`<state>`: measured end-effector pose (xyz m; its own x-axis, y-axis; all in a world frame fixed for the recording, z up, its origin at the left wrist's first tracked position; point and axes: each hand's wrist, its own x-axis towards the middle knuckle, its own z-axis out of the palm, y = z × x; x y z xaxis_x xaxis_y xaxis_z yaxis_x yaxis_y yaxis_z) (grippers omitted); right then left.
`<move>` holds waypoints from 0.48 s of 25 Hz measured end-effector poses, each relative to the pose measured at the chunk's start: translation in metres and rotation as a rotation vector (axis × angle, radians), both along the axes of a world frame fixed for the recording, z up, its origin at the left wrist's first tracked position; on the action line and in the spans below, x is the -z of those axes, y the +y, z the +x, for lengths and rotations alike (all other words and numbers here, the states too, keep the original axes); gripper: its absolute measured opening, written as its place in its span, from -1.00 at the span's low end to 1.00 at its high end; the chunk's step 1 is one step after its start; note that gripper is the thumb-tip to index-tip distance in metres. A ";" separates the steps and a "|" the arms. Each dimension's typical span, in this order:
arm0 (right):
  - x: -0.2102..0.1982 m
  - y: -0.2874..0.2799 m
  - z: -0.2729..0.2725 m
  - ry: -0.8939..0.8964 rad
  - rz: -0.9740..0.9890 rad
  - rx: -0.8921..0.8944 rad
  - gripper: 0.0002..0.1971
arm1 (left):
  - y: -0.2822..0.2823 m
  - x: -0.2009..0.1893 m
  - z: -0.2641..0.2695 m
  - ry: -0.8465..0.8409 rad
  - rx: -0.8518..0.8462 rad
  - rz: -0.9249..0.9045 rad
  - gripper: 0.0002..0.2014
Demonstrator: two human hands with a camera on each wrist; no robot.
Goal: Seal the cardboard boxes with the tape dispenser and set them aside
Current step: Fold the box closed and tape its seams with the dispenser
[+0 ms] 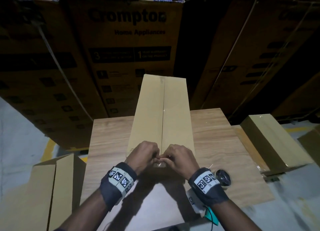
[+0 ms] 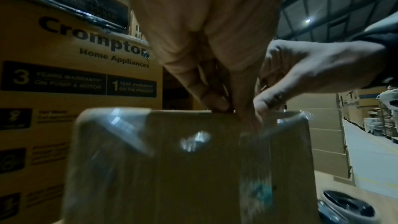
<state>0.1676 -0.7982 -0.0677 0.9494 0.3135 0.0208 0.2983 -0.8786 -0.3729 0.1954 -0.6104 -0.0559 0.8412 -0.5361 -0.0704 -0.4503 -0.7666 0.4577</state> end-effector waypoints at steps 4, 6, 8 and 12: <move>-0.002 0.003 0.007 0.036 -0.158 -0.109 -0.82 | -0.018 -0.007 0.015 0.062 0.006 0.150 -0.89; -0.003 0.005 0.006 0.086 -0.074 -0.061 -0.83 | -0.024 -0.004 0.018 0.105 -0.002 0.147 -0.88; -0.002 0.007 0.011 0.153 -0.010 -0.007 -0.73 | -0.028 -0.001 0.020 0.124 -0.014 0.156 -0.81; 0.001 0.010 0.019 0.201 0.009 0.033 -0.62 | -0.030 0.004 0.022 0.136 -0.062 0.135 -0.74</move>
